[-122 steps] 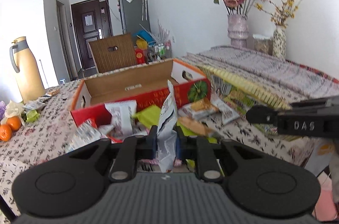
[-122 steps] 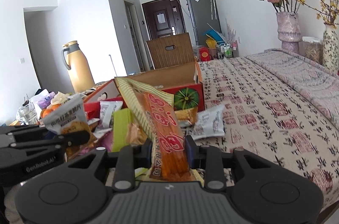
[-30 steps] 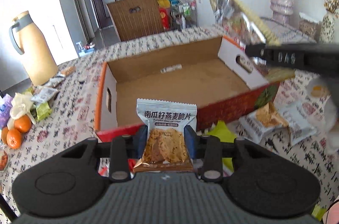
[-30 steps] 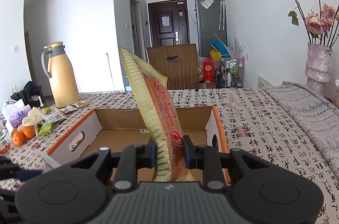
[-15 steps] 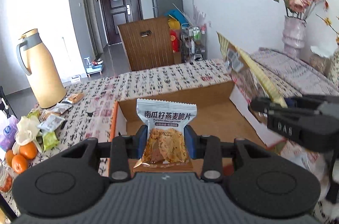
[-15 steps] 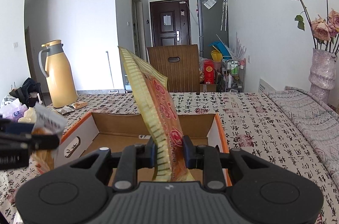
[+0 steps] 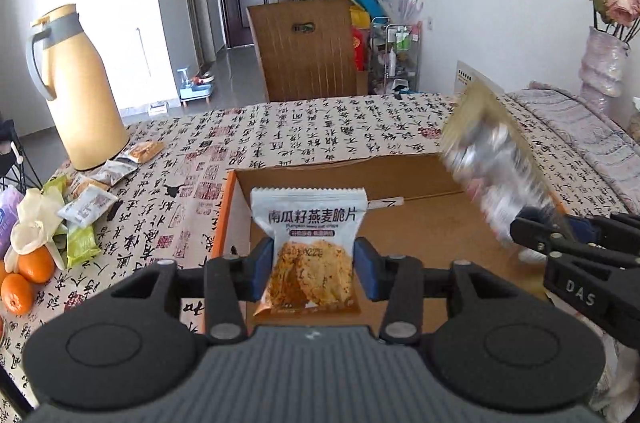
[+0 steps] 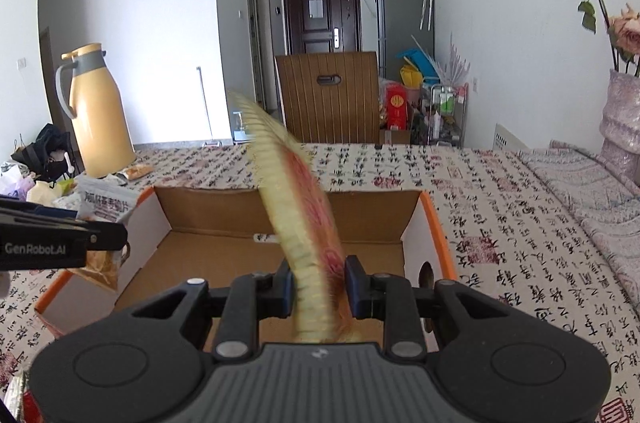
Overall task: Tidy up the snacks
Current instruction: 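Lower both packets into the box and open both grippers, then move both tools back to the snack pile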
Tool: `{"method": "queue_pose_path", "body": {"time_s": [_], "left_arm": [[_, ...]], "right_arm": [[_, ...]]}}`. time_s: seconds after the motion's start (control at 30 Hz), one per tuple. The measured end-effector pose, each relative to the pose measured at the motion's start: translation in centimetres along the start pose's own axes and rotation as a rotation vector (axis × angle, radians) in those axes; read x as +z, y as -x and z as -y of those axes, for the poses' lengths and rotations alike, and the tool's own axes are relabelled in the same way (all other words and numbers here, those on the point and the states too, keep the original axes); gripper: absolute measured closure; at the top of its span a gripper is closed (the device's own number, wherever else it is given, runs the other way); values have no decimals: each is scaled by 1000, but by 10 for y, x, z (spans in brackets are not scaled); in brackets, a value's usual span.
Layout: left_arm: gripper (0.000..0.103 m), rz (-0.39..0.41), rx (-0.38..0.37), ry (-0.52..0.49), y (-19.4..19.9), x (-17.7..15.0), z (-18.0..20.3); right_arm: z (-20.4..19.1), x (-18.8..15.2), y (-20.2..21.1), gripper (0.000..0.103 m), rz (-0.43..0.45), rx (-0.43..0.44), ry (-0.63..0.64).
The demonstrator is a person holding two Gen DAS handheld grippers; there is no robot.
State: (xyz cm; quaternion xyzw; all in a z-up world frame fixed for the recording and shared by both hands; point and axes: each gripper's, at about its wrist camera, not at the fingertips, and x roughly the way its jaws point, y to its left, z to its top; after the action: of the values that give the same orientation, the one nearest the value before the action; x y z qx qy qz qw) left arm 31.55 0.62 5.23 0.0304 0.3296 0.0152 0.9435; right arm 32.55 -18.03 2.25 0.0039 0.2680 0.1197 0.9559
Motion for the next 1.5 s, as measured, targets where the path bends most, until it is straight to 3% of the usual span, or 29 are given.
{"method": "queue_pose_path", "body": {"time_s": [0.03,0.07,0.1,0.23,0.3,0.4,0.8,1.17,1.5], "left_arm": [[44,1,6,3,0,0,-1],[31,5,10,4,0,-1,-2],[26,10,18,6,0,-1,-3],[4,27,42,22,5,-2,-7],[0,40,56,28,11,-4,-9],[0,42,53,33,17,-5,-12],[0,94,33,62,72,-34,-20],[0,182,3,106,138,-100,-21],[0,181,-25,110,168,-163,-13]], "right_arm": [[1,0,-1,76,-1,-3,-3],[1,0,-1,64,-5,-2,-6],[2,-1,-1,50,-3,-3,-11],[4,-3,6,27,7,-8,-19],[5,-5,12,14,13,-12,-24],[7,-7,23,4,24,-15,-31],[3,-26,87,0,76,-11,-26],[-12,-77,156,0,92,31,-1],[-20,-136,184,0,15,43,12]]}}
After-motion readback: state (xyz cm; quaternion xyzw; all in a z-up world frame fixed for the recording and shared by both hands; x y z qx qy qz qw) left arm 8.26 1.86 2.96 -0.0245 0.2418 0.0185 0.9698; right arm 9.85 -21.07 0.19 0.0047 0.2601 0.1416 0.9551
